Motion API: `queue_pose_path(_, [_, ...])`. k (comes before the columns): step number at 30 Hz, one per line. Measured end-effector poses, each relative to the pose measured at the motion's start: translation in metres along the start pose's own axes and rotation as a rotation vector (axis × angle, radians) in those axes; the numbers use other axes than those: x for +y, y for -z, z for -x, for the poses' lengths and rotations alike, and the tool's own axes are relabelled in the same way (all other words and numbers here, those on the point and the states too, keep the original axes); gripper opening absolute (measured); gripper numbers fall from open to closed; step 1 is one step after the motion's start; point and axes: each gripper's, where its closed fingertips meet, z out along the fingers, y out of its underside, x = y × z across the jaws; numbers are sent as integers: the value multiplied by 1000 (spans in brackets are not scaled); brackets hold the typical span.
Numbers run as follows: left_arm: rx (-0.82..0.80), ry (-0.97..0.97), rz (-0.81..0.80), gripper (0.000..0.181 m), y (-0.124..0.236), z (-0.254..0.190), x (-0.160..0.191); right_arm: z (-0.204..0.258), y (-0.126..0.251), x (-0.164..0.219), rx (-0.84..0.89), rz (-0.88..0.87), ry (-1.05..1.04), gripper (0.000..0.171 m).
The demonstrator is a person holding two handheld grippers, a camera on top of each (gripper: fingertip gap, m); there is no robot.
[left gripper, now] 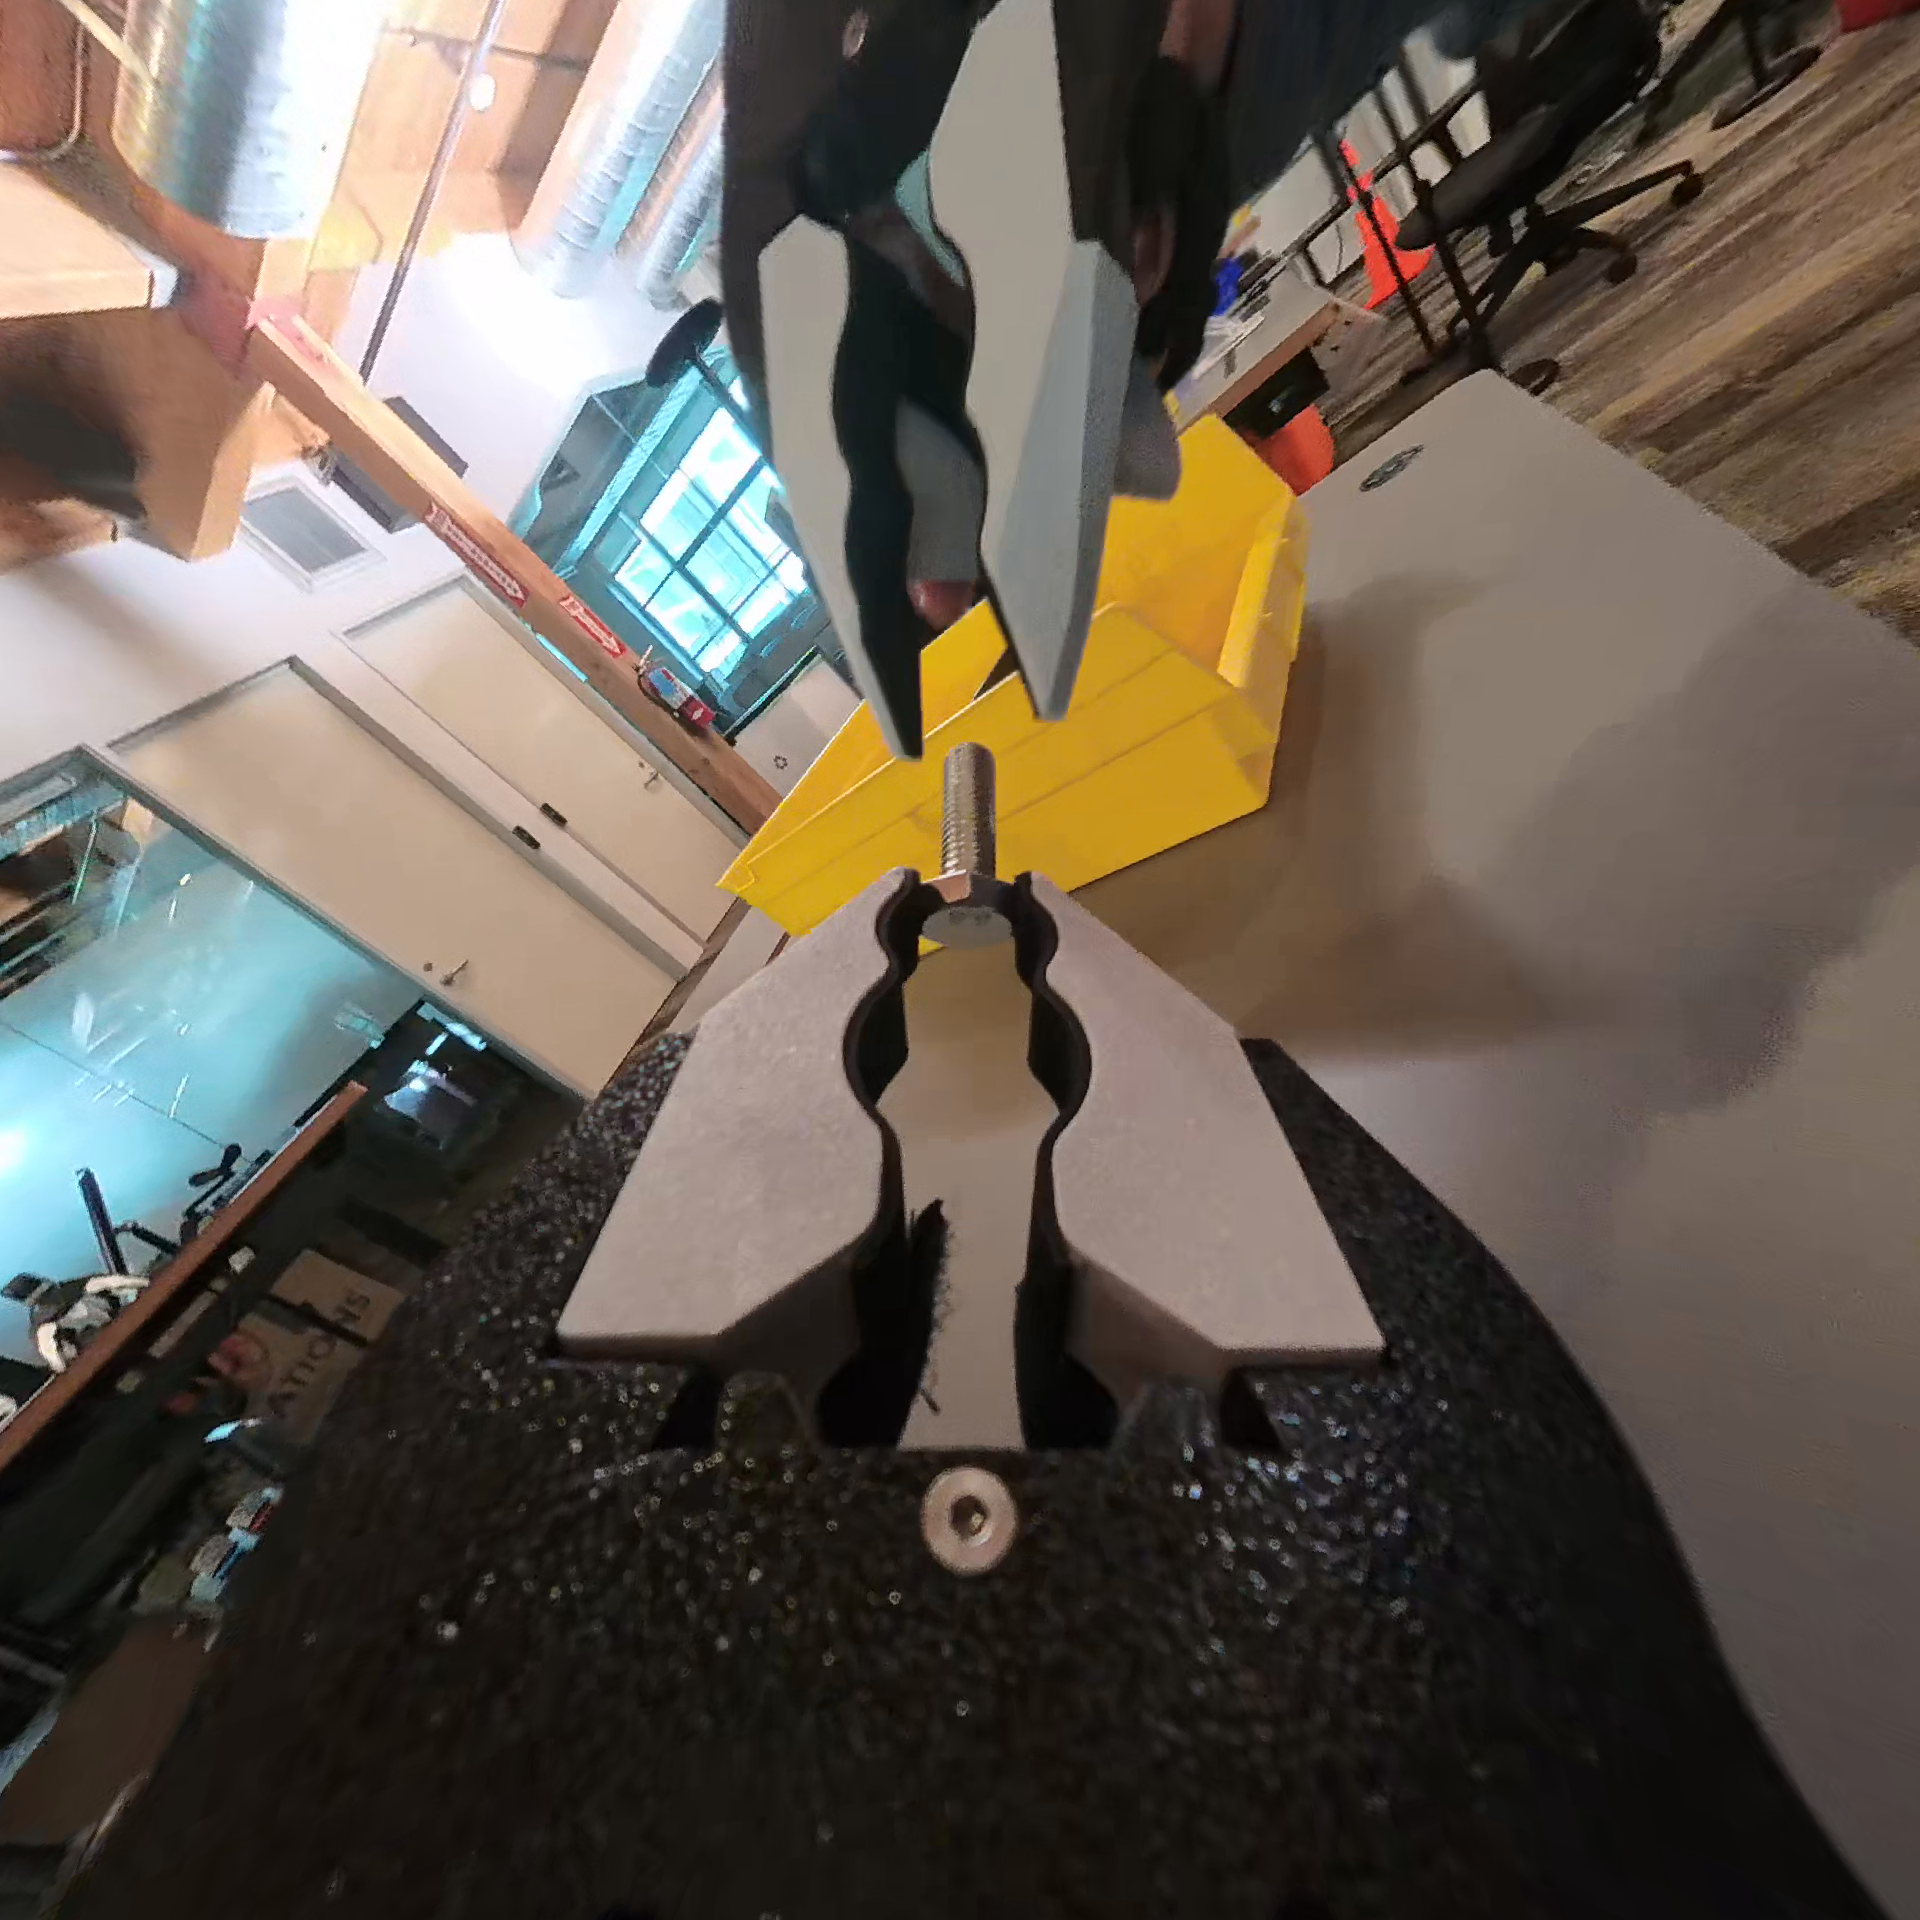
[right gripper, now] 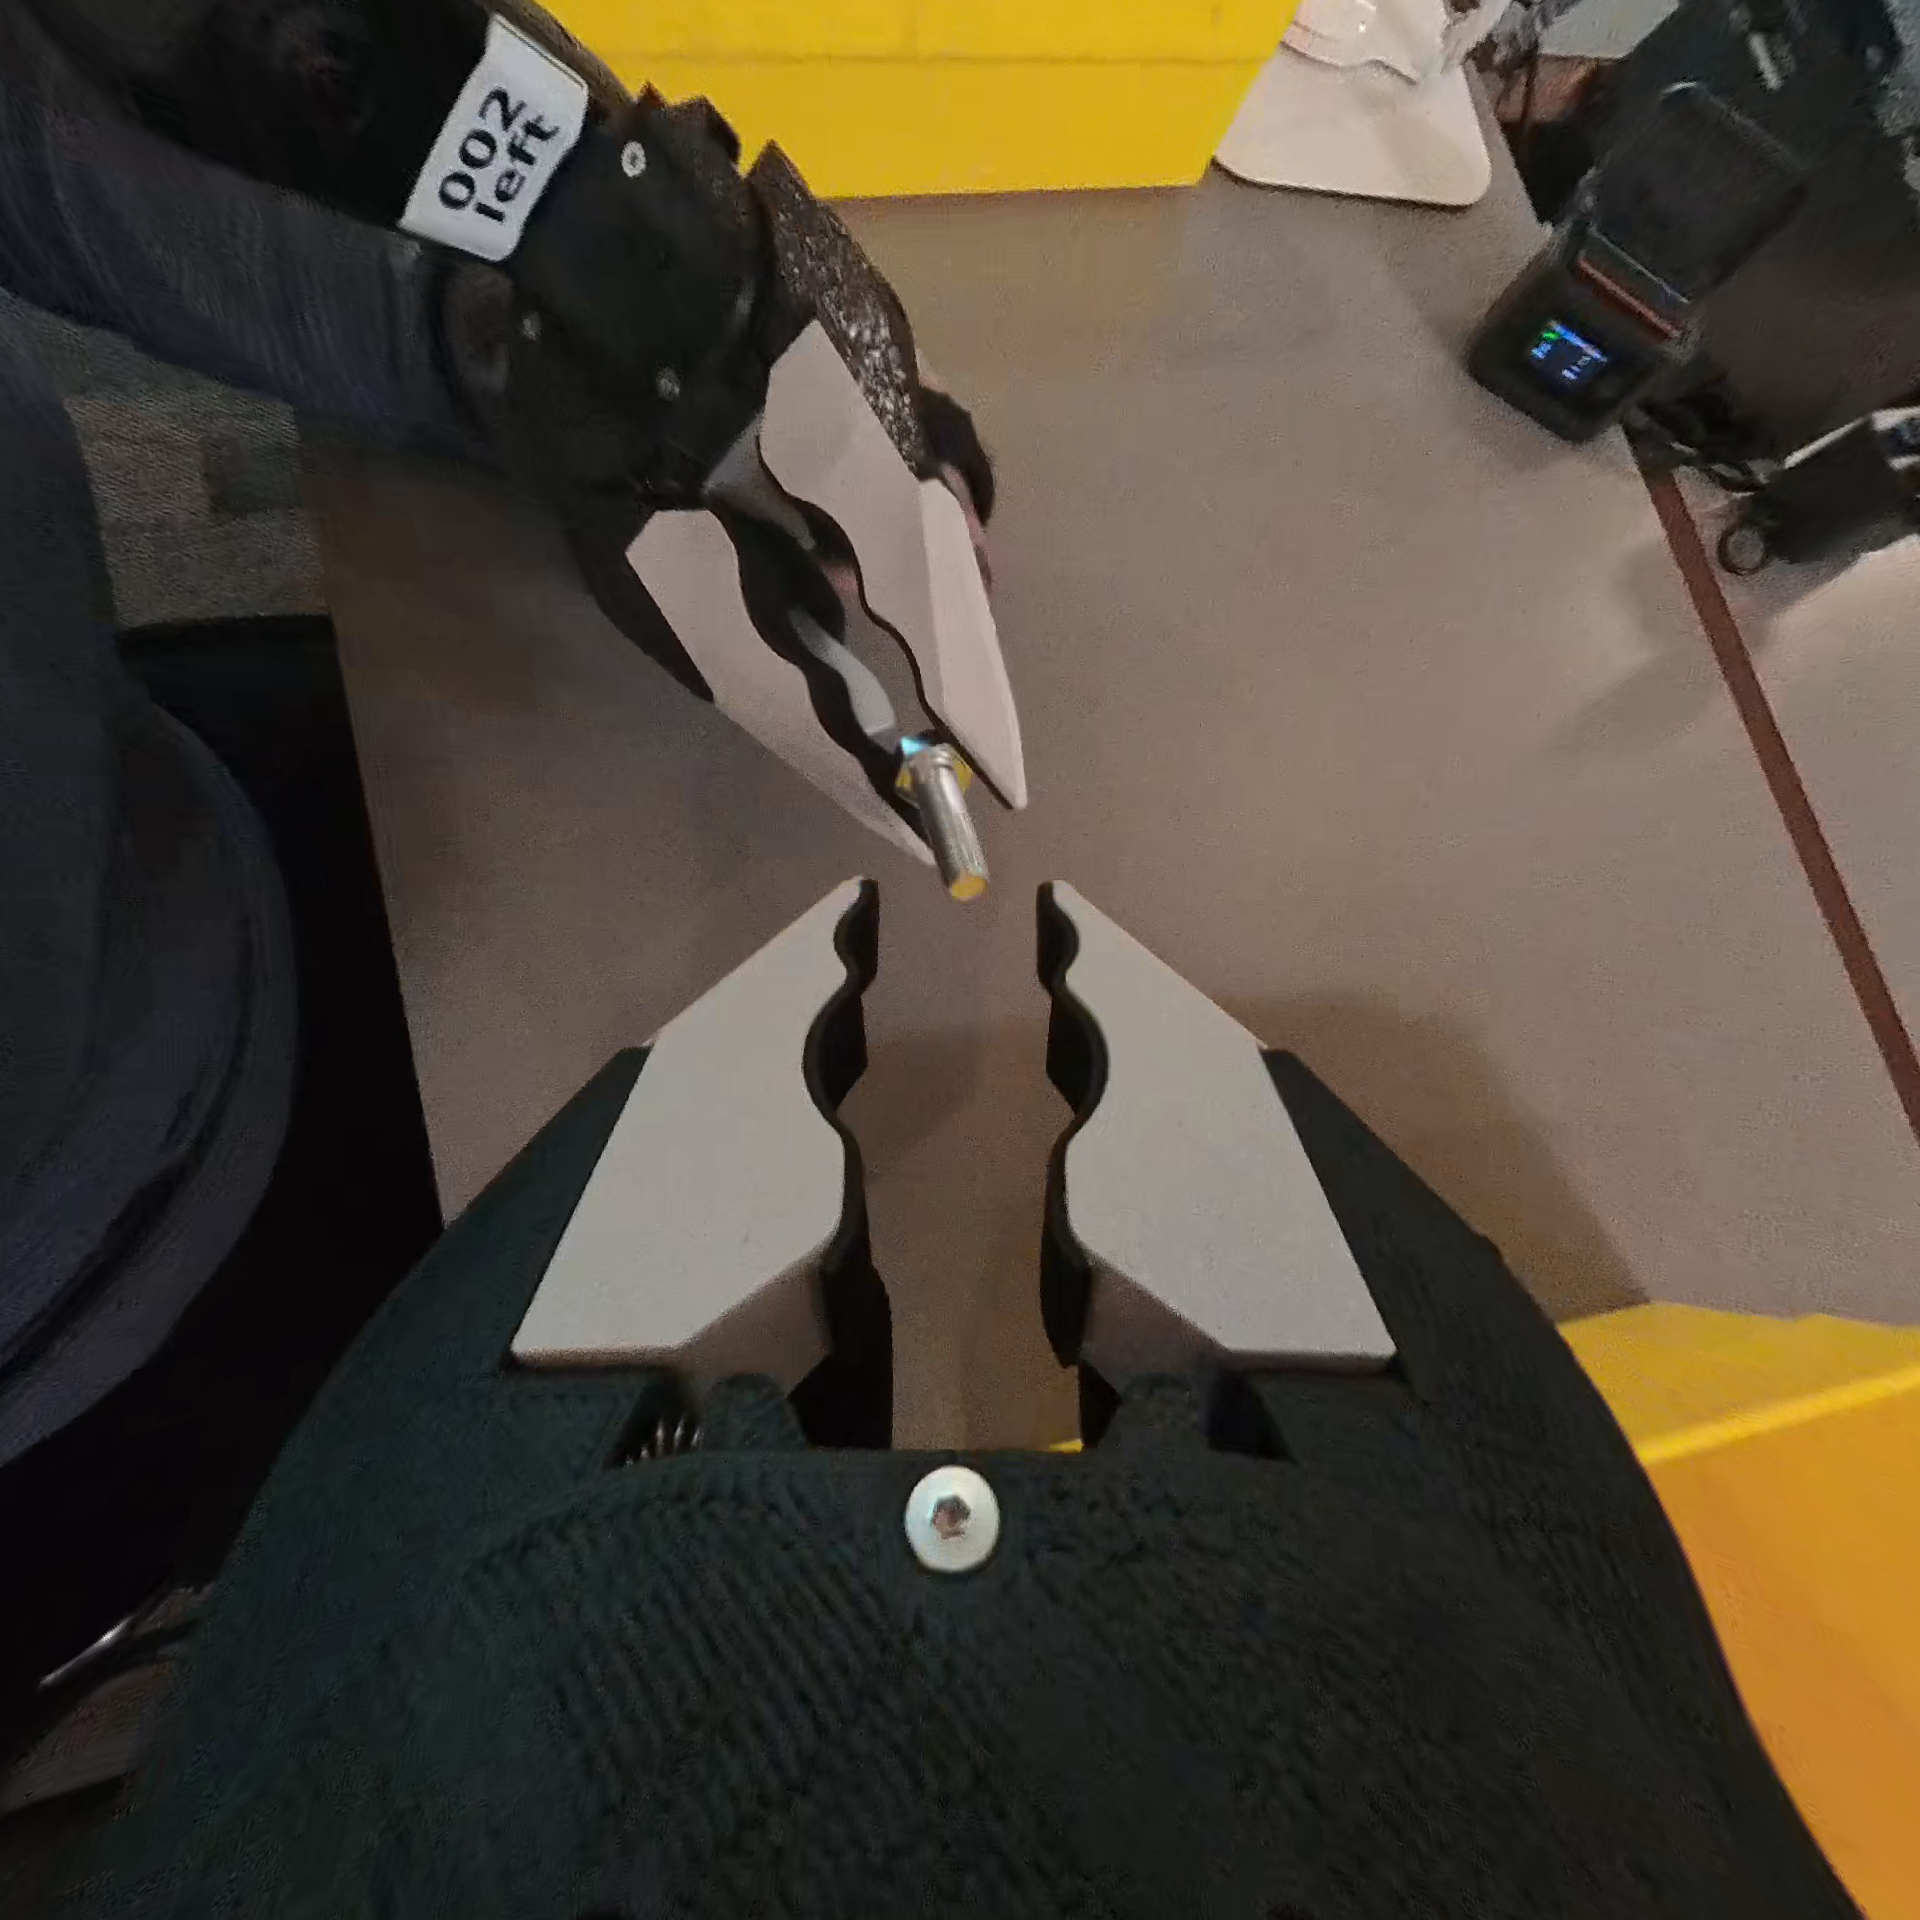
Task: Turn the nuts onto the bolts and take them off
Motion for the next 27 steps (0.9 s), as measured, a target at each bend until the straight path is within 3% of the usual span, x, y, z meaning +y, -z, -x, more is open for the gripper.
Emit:
queue_pose_path(1, [15,0,-17,15,0,-3,-3,5,-5,-2,-30,-10,-11,28])
queue_pose_path(9, [52,23,-59,15,3,-7,-9,13,-14,-9,-127,-66,-60,8])
queue_pose_path(13, [-17,24,-75,25,0,0,-10,8,-9,-2,-150,-17,-20,8])
queue_pose_path(15, [-77,46,-49,47,0,11,-3,-33,7,13,-5,70,39,8])
queue_pose_path(17, [-108,95,-19,56,0,20,6,-111,41,51,272,263,68,8])
queue_pose_path(19, [-128,134,-3,56,1,26,13,-177,87,121,461,624,10,8])
queue_pose_path(21, [-142,157,7,54,2,31,18,-202,112,186,440,884,-133,8])
queue_pose_path(22, [-146,165,14,53,2,32,20,-208,113,209,409,934,-208,8])
queue_pose_path(27, [-150,190,35,51,2,35,27,-217,100,275,295,1014,-441,8])
